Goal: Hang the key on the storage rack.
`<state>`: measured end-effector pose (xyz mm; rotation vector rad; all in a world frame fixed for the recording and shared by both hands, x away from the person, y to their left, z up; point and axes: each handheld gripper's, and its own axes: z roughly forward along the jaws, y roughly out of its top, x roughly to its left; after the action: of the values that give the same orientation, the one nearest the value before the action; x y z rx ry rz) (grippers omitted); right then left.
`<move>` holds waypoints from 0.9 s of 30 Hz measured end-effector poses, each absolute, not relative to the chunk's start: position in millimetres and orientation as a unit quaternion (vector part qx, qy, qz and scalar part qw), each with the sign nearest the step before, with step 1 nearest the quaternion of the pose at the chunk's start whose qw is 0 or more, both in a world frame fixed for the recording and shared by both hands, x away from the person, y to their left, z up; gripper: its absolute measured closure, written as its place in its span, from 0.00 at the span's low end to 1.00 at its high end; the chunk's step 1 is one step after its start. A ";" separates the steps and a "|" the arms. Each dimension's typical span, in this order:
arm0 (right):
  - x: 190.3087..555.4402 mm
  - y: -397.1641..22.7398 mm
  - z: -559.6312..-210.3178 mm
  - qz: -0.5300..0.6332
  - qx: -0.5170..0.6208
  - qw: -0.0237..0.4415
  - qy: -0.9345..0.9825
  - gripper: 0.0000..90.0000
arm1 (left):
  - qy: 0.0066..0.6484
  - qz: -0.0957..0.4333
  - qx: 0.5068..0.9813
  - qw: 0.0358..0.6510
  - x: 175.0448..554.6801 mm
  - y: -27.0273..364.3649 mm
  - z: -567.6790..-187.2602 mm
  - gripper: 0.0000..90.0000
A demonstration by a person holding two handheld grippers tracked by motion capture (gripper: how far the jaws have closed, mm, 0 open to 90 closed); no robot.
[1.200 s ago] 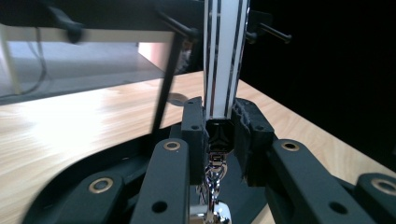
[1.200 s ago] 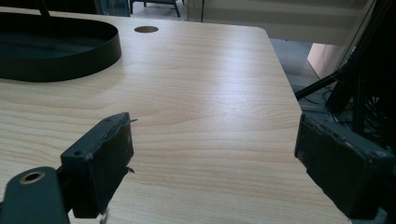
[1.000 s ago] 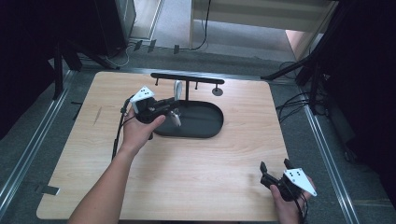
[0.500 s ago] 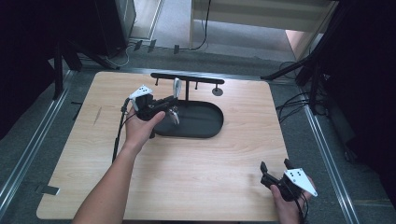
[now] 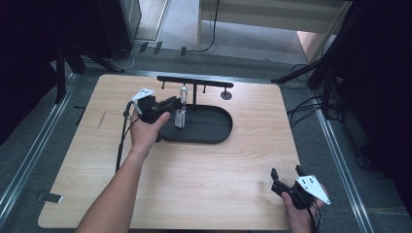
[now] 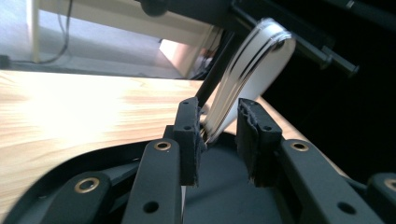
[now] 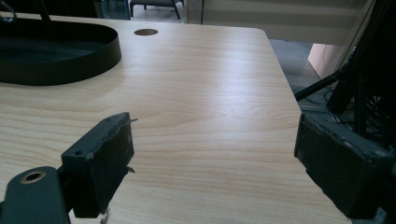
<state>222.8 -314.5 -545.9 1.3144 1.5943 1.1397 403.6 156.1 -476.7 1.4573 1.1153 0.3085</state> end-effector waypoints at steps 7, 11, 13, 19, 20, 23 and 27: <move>222.9 -314.1 -545.9 0.446 0.514 0.381 0.626 0.13 | 0.484 0.169 0.627 0.587 392.8 166.4 -476.8 0.68; 223.0 -313.8 -545.9 0.446 0.514 0.381 0.626 0.13 | 0.479 0.185 0.618 0.595 384.2 175.6 -476.0 0.62; 223.0 -313.7 -545.9 0.445 0.513 0.382 0.626 0.13 | 0.477 0.192 0.614 0.599 379.1 180.6 -475.8 0.59; 223.2 -313.2 -546.0 0.443 0.512 0.384 0.628 0.13 | 0.473 0.202 0.615 0.598 365.2 199.8 -473.0 0.41; 223.2 -312.9 -546.0 0.443 0.512 0.384 0.628 0.13 | 0.475 0.202 0.608 0.604 362.7 202.8 -472.1 0.37; 223.2 -312.6 -546.0 0.441 0.512 0.384 0.628 0.13 | 0.479 0.212 0.594 0.611 354.8 210.8 -469.2 0.19; 223.1 -312.2 -545.9 0.440 0.512 0.385 0.629 0.13 | 0.493 0.225 0.598 0.590 342.9 218.2 -469.1 0.08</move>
<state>223.1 -312.2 -545.9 1.3053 1.6031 1.1203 342.9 218.2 -469.1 1.3925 1.1478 0.5237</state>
